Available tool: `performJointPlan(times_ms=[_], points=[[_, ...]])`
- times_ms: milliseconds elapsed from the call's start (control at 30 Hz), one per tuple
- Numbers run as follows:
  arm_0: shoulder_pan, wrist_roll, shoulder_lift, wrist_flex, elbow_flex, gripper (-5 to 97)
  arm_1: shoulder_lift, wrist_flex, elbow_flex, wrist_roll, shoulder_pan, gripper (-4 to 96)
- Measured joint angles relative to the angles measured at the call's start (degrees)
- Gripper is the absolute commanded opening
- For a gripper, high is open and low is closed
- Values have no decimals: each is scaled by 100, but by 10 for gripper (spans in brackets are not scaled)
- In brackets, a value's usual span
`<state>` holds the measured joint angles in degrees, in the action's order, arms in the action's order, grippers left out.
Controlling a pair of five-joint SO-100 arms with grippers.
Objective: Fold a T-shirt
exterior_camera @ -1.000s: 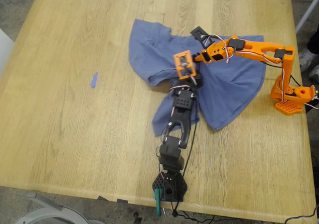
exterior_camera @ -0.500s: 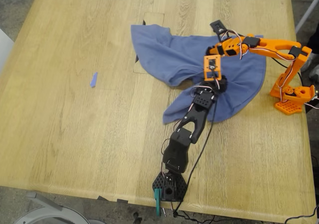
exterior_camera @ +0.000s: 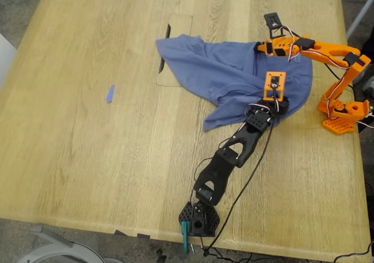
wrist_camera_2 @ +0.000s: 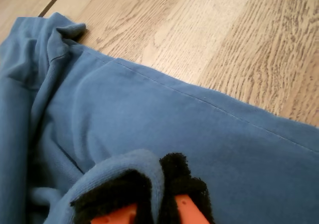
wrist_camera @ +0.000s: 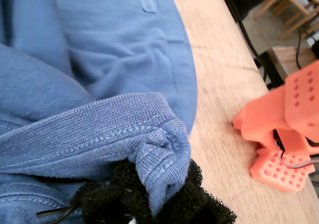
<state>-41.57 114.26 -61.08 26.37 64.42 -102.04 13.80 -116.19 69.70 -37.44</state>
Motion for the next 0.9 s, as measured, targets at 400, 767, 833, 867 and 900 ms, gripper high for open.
performJointPlan(times_ms=[400, 767, 833, 867, 900], points=[[-589, 26, 633, 0, -325, 368, -571, -105, -756, -9, -35, 0], [-598, -738, 2549, 1679, -3357, 542, -896, -18, -905, -9, -35, 0], [-554, -1028, 3340, 2426, -4535, 569, -896, 18, -905, -9, -35, 0], [-536, -1151, 3771, 2804, -5142, 580, -896, 18, -905, -9, -18, 0], [-510, -1266, 4122, 3155, -5766, 590, -896, 18, -905, -9, -18, 0]])
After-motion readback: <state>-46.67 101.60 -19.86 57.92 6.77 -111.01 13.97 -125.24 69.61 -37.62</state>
